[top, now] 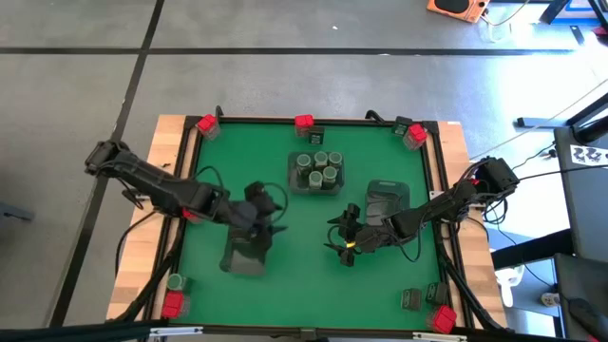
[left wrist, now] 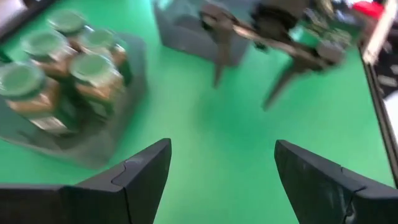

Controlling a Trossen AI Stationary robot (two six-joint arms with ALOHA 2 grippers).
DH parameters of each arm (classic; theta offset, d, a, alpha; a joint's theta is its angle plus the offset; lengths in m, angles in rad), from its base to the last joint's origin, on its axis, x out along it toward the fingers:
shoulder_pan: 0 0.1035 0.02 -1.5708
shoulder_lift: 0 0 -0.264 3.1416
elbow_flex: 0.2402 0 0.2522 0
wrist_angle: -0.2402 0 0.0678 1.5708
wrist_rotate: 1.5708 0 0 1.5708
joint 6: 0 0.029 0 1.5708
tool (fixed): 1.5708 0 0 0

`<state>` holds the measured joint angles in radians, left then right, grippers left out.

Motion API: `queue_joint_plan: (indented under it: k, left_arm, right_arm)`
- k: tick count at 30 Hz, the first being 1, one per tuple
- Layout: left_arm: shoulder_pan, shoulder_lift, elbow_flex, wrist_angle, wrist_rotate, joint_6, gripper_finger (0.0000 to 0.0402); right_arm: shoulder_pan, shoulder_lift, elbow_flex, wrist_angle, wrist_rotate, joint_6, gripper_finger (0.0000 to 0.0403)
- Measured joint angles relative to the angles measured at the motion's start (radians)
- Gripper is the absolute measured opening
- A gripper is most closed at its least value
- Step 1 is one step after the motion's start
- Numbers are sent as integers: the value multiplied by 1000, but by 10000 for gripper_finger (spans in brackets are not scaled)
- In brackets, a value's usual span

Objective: Sort spices by type
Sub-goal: Put the red seasoning can into the right black bin

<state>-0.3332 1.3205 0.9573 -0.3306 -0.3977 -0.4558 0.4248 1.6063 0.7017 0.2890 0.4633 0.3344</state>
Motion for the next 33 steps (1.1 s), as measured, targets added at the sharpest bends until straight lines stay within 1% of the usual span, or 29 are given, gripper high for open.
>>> queue_joint_plan:
  k: [7,13,19,25,33]
  left_arm:
    - [-107,3,0,-11,-4,-41,282]
    - [-178,3,0,-11,-7,-88,282]
    - [-243,3,0,-20,-31,-122,282]
    - [-279,10,0,-62,-38,-150,282]
    - [-286,89,-1,-80,-37,-184,282]
  right_arm:
    - [0,0,0,0,0,0,342]
    - [0,0,0,0,0,0,342]
    - [0,0,0,0,0,-2,342]
    - [0,0,0,0,0,-6,342]
    - [0,0,0,-2,16,-7,342]
